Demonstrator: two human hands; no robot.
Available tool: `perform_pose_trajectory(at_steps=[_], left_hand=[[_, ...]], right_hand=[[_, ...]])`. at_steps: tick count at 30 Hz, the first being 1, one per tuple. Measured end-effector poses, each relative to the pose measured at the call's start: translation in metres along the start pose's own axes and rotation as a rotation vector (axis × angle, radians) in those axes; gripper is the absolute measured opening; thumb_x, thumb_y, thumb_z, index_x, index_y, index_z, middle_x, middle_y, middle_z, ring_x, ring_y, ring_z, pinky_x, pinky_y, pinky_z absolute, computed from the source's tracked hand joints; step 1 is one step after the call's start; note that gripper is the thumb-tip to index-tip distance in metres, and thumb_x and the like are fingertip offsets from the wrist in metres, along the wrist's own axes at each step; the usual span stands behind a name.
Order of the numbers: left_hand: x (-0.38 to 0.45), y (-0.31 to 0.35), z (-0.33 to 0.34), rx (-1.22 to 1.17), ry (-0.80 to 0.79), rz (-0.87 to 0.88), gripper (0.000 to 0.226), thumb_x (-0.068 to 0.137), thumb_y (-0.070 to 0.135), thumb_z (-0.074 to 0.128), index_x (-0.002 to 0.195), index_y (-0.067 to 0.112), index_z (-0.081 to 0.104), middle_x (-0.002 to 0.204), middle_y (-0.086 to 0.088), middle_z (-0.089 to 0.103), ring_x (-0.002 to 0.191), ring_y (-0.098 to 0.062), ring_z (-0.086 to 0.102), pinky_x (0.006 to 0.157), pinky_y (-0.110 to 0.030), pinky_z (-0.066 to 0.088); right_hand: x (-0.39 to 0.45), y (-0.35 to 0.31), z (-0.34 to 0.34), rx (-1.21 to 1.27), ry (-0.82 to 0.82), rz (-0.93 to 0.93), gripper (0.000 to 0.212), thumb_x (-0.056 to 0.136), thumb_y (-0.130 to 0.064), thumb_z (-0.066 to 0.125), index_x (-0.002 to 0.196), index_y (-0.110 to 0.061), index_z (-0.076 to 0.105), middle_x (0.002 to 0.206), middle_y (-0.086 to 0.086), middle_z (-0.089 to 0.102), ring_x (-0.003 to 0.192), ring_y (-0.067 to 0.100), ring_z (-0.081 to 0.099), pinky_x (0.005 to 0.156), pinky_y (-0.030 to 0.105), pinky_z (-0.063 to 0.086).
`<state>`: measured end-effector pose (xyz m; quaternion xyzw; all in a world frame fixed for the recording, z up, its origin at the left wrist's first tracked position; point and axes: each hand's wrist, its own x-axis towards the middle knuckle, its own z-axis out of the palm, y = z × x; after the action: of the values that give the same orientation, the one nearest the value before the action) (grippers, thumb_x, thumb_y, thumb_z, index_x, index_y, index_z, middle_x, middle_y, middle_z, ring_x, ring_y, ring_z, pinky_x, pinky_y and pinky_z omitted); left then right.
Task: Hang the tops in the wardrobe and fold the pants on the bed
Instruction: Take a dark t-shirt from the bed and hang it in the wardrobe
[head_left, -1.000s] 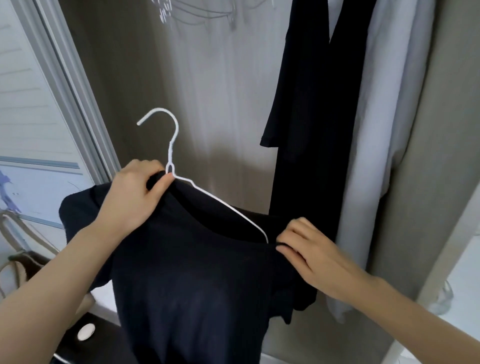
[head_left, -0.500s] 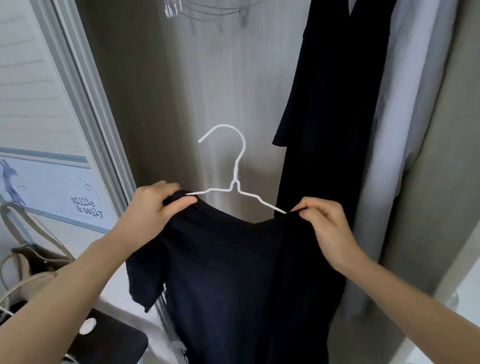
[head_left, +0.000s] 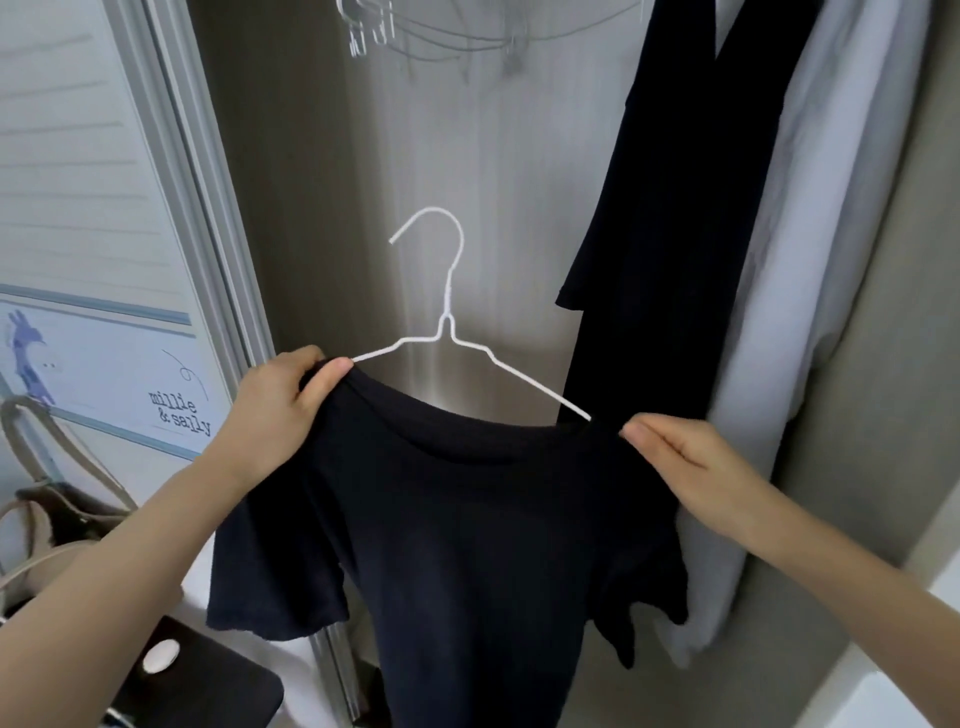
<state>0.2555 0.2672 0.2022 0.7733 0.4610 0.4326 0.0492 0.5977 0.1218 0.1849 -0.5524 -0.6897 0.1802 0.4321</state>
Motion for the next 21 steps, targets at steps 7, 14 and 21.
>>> perform_pose_trajectory(at_steps=[7,14,21], left_hand=[[0.022,-0.007,0.003,0.01,-0.014,-0.003,0.037,0.098,0.042,0.047,0.068,0.02,0.048,0.068,-0.008,0.053,0.068,-0.02,0.052,0.062,-0.027,0.038],[0.036,-0.012,0.004,-0.023,-0.047,-0.113,0.039,0.099,0.044,0.045,0.072,0.018,0.055,0.076,-0.004,0.057,0.078,-0.023,0.055,0.074,-0.034,0.037],[0.04,0.016,0.016,-0.297,-0.254,-0.161,0.032,0.098,0.038,0.052,0.127,0.03,0.059,0.12,0.013,0.064,0.114,-0.002,0.06,0.102,-0.022,0.041]], right_hand=[[-0.001,-0.033,-0.009,0.349,-0.407,0.318,0.037,0.098,-0.038,0.042,0.087,-0.01,0.063,0.087,0.003,0.061,0.083,0.016,0.058,0.079,0.026,0.05],[0.0,-0.079,-0.005,0.749,-0.317,0.416,0.034,0.095,-0.028,0.046,0.108,-0.009,0.072,0.117,0.01,0.069,0.107,0.024,0.066,0.091,0.037,0.054],[0.045,-0.144,-0.002,0.789,-0.055,0.345,0.033,0.1,-0.019,0.046,0.102,0.006,0.067,0.104,0.017,0.072,0.086,0.023,0.071,0.077,0.033,0.058]])
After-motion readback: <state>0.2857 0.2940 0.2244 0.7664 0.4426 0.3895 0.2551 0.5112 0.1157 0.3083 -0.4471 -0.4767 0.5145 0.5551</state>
